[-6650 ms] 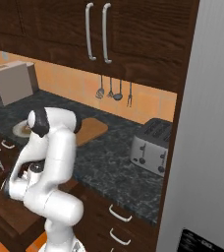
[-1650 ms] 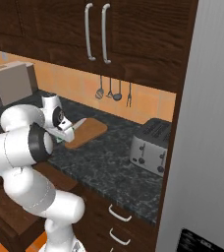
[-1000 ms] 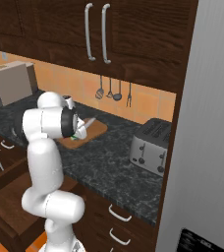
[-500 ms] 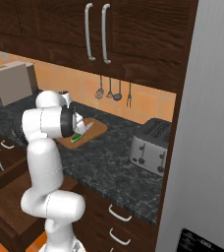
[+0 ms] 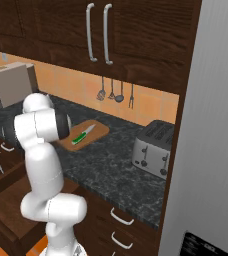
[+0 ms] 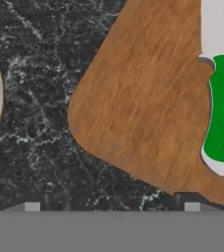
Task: Pick up the knife from the drawer and place it on the cutting board. Then place the meat from the plate to the cutting board.
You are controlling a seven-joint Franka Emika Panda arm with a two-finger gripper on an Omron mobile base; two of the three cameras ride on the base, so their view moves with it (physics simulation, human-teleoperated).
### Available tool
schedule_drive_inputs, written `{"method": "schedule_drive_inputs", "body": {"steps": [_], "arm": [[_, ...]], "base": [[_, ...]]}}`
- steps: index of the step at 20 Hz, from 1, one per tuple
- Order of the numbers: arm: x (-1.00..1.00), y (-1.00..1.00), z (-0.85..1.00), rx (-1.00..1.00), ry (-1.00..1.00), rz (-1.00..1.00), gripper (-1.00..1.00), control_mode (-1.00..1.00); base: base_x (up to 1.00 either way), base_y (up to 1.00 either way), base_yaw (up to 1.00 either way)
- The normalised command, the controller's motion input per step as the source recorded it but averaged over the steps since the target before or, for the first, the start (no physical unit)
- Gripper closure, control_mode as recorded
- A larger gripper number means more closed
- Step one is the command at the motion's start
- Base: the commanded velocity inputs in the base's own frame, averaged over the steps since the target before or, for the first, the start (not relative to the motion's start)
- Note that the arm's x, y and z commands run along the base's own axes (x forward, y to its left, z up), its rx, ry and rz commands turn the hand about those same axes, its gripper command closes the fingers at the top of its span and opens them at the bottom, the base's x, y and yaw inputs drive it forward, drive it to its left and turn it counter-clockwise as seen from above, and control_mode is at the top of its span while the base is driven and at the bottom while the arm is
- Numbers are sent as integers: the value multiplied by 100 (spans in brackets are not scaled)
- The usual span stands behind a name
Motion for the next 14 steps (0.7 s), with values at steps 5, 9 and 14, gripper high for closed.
{"method": "schedule_drive_inputs", "body": {"steps": [5, 9, 14], "arm": [[35, 81, 32, 12, -2, 16, -100, -100], [44, 74, 4, 19, 0, 1, -100, -100], [29, 60, -20, 5, 0, -4, -100, -100]], "base": [[0, 0, 0], [0, 0, 0], [0, 0, 0]]}}
